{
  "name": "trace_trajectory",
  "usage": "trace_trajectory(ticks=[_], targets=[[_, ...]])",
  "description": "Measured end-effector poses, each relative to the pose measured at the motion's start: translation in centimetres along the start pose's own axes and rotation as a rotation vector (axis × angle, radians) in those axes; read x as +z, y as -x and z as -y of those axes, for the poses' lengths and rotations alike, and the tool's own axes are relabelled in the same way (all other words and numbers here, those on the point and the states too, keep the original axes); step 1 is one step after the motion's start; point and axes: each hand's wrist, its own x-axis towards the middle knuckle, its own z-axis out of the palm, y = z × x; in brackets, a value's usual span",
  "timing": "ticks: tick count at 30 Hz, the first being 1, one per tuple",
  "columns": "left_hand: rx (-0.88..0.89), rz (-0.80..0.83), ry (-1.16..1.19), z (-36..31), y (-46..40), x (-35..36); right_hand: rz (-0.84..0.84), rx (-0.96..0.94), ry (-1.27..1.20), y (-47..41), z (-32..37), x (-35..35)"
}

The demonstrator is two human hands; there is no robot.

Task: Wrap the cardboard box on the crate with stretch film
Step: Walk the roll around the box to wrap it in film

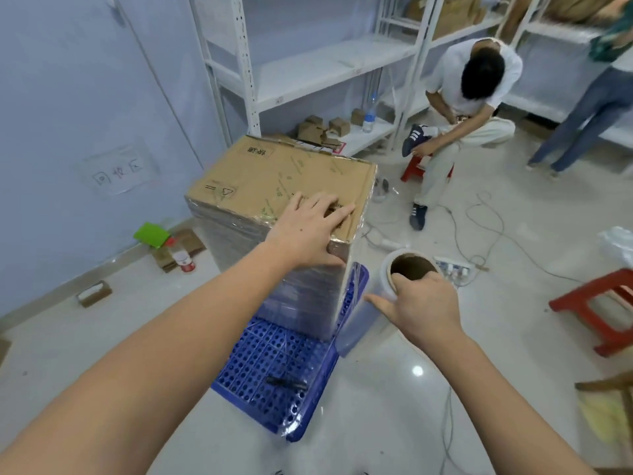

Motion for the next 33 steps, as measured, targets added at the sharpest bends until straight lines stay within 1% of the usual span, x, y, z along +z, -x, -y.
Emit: trace_trajectory(ticks=[3,7,12,14,18,21,23,25,27,32,33], targets=[[0.004,0.041,0.022,0.1,-0.4,0.1,-0.037,-0.164,-0.022,1.9,0.1,0.4],[-0.001,0.055,0.045,-0.1,-0.2,0.0,-0.109,-0.426,-0.092,2.6,1.3,-0.9],[-0.019,0.065,0.047,-0.2,-0.1,-0.2,-0.045,-0.636,-0.168,2.5,4.9,-1.6],[-0.019,0.058,0.045,-0.2,0.0,-0.1,-0.038,-0.694,-0.208,2.2,6.2,-1.2],[-0.022,0.057,0.028,-0.2,-0.2,0.0,0.004,-0.733,-0.217,0.7,7.9,-1.5],[-0.022,0.061,0.027,0.0,-0.6,-0.2,0.044,-0.716,-0.19,0.2,7.7,-1.8],[-0.022,0.059,0.023,0.0,-0.7,-0.2,0.08,-0.656,-0.122,0.4,7.4,-2.1],[-0.023,0.057,0.017,0.1,-0.7,-0.1,0.122,-0.561,-0.024,1.1,7.5,-2.5],[-0.023,0.054,0.016,0.1,-0.9,-0.1,0.133,-0.458,0.016,2.1,7.7,-2.7],[-0.031,0.048,0.022,0.2,-1.0,0.0,0.139,-0.236,-0.024,2.7,8.5,-3.9],[-0.029,0.053,0.024,0.2,-0.9,0.1,0.181,-0.204,-0.042,2.5,8.4,-4.3]])
